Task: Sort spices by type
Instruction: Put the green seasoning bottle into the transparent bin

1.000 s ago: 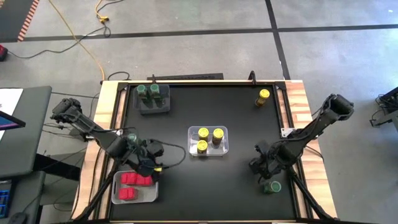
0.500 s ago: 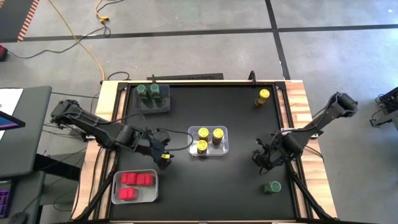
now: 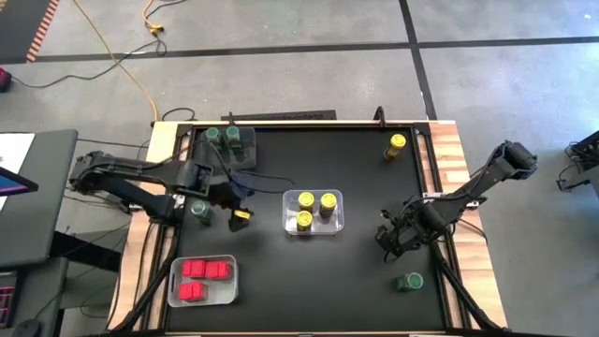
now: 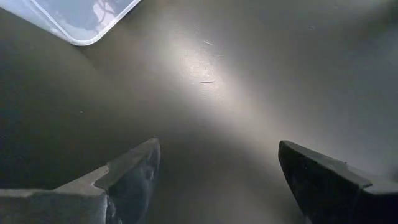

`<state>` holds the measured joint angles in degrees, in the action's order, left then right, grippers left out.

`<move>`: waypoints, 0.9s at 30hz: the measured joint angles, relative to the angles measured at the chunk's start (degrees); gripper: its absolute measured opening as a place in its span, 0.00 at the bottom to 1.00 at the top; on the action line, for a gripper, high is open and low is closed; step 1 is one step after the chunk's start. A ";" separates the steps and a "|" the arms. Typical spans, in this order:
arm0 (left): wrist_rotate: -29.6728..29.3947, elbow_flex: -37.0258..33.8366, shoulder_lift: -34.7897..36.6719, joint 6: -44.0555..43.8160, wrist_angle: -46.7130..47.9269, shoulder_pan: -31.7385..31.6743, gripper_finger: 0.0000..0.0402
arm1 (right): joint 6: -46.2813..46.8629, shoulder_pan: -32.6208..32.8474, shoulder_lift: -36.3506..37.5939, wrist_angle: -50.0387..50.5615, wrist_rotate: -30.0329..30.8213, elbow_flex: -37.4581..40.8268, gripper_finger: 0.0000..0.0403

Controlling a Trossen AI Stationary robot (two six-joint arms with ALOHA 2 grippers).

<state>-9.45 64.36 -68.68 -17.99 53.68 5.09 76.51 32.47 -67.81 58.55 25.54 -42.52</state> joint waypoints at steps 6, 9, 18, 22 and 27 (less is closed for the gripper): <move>0.67 -0.01 4.73 10.19 12.82 -0.99 0.73 | 0.13 -0.02 0.04 -1.39 -0.04 0.00 0.89; 2.46 -0.01 5.78 12.75 19.17 -0.97 0.73 | 0.78 -0.02 0.04 -1.58 -0.06 0.00 0.89; 4.86 -3.74 5.83 13.85 26.24 -0.97 0.73 | 4.96 -0.07 0.04 -1.62 -0.13 0.00 0.89; 7.09 -8.41 5.77 16.68 25.83 -0.93 0.73 | 5.29 -0.07 0.04 -1.82 -0.13 0.00 0.89; 6.27 -10.45 5.81 18.40 25.12 -0.93 0.73 | 5.95 -0.07 0.04 -1.80 -0.13 0.00 0.89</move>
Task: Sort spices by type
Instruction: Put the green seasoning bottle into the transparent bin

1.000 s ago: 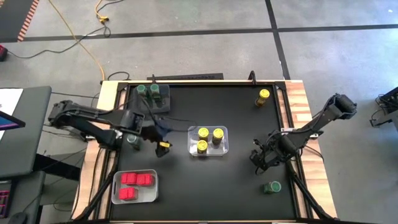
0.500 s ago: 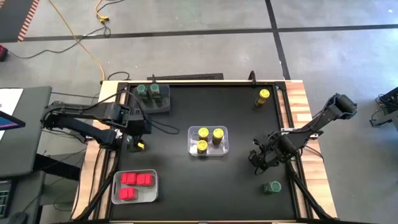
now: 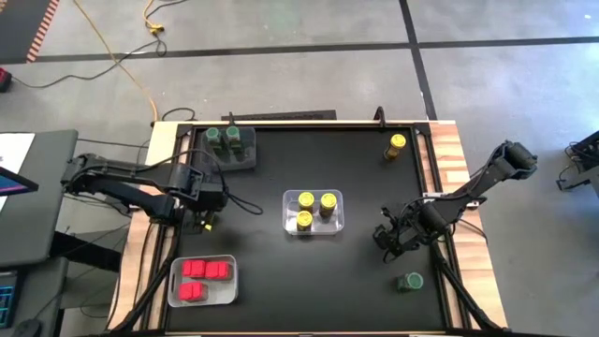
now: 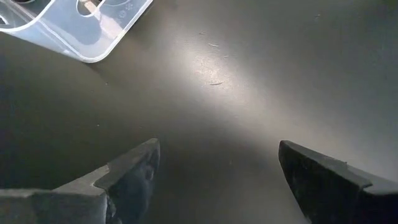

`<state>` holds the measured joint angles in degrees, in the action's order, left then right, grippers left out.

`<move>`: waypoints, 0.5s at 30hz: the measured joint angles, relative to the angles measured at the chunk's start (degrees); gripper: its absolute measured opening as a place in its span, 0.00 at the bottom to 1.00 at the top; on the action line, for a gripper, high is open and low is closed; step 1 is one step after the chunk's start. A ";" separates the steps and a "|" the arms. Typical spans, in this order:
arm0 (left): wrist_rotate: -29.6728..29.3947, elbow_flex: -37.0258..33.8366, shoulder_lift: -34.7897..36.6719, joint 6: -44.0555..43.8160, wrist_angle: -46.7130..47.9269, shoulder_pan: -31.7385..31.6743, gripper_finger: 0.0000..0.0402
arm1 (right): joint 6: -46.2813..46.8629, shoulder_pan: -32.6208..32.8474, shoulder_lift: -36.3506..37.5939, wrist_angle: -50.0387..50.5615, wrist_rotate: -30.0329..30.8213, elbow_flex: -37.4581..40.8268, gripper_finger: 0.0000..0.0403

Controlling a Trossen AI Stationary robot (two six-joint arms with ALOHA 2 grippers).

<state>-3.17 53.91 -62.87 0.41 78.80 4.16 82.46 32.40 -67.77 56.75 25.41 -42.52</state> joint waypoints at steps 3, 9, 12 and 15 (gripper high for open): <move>-0.05 -0.96 0.02 2.37 -0.94 0.00 0.73 | -0.27 -0.19 0.00 0.00 0.00 0.00 0.89; -0.07 -4.34 0.00 3.49 -1.57 0.00 0.73 | -0.26 -0.33 0.00 -0.02 0.00 0.00 0.89; -0.09 -5.32 0.00 4.06 -2.77 0.00 0.73 | -0.46 -0.33 0.00 0.00 0.00 0.00 0.89; -0.09 -6.42 0.00 5.38 -3.56 -0.01 0.73 | -0.48 -0.33 0.00 0.00 0.00 0.00 0.89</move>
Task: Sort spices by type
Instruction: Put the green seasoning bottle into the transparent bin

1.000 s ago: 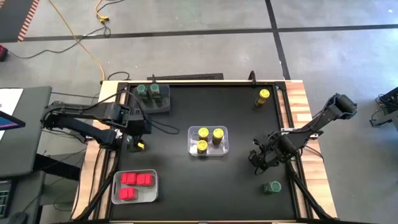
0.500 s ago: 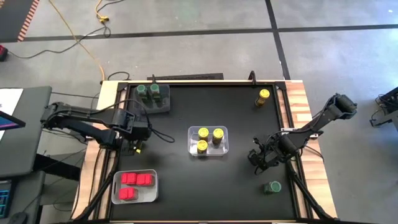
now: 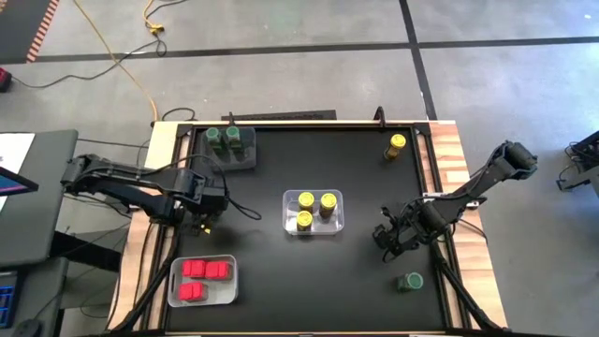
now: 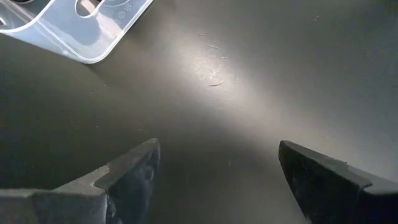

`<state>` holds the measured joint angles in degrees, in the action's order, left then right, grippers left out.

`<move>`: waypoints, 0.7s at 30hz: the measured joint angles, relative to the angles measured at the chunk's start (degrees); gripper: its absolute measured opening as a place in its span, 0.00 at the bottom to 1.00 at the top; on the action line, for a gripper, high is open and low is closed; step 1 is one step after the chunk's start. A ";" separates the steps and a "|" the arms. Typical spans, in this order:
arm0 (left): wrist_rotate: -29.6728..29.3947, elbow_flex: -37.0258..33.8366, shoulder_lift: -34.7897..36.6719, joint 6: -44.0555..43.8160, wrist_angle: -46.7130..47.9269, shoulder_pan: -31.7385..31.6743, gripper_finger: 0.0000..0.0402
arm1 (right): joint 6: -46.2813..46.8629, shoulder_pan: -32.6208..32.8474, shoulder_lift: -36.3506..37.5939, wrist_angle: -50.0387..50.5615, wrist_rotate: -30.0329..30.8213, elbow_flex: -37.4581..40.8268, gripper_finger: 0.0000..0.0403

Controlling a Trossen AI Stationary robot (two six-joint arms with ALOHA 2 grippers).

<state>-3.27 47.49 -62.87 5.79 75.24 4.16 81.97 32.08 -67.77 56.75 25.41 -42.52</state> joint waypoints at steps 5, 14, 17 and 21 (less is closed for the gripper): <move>-0.04 -1.65 0.00 0.67 -1.22 -0.95 0.73 | 0.04 0.00 0.00 -0.02 0.00 0.00 0.89; -0.05 -1.60 0.00 4.74 -1.02 -5.41 0.73 | 0.09 0.00 0.00 -0.06 0.00 0.00 0.88; 1.82 -1.69 0.00 5.62 -1.02 -7.22 0.73 | 0.09 0.00 0.00 -0.26 0.00 0.00 0.88; 2.81 -1.69 0.00 5.89 -1.17 -8.27 0.73 | 0.09 0.00 0.00 -0.26 0.00 0.00 0.88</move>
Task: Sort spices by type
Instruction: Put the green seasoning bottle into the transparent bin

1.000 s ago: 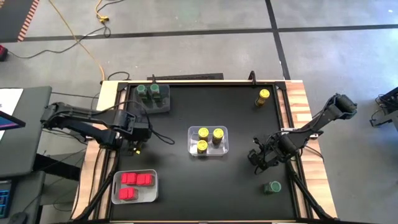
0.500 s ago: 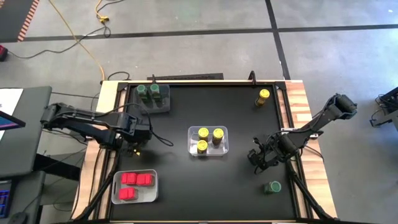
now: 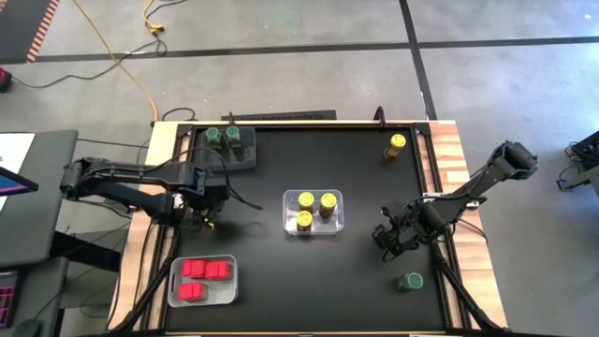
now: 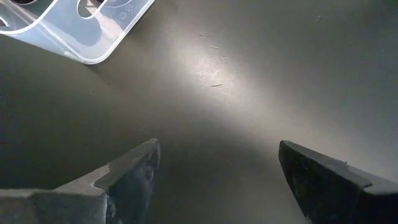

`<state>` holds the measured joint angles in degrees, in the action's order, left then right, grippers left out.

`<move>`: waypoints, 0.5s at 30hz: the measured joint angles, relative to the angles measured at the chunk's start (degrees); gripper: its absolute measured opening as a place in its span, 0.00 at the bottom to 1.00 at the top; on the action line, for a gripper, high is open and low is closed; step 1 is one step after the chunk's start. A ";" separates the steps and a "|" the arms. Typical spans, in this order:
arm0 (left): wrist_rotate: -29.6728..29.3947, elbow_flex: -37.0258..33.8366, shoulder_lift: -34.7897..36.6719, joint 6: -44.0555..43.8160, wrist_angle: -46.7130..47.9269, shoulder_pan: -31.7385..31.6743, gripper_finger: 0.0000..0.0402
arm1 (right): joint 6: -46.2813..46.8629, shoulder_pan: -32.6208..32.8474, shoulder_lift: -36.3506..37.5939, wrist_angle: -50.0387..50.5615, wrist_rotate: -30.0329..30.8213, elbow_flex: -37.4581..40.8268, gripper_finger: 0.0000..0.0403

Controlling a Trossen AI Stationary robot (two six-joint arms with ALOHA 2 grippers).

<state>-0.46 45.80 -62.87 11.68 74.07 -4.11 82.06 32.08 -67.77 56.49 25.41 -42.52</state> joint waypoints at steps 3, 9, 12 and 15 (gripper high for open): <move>0.16 0.00 0.00 0.00 -0.19 -0.46 0.73 | 0.00 0.00 0.00 0.00 0.00 0.00 0.88; 2.07 -0.01 -2.51 -0.37 -0.60 -0.72 0.73 | 0.02 0.00 0.00 0.00 0.00 0.00 0.88; 1.81 -0.02 -4.64 -0.56 -0.64 -0.73 0.73 | 0.02 0.00 0.00 0.00 0.01 0.00 0.88; 1.76 -0.02 -6.90 -0.59 -0.54 -0.73 0.73 | 0.09 0.00 0.02 -0.02 0.00 0.00 0.88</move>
<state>1.30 45.78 -69.77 11.09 73.54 -4.84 82.15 32.08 -67.75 56.47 25.41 -42.52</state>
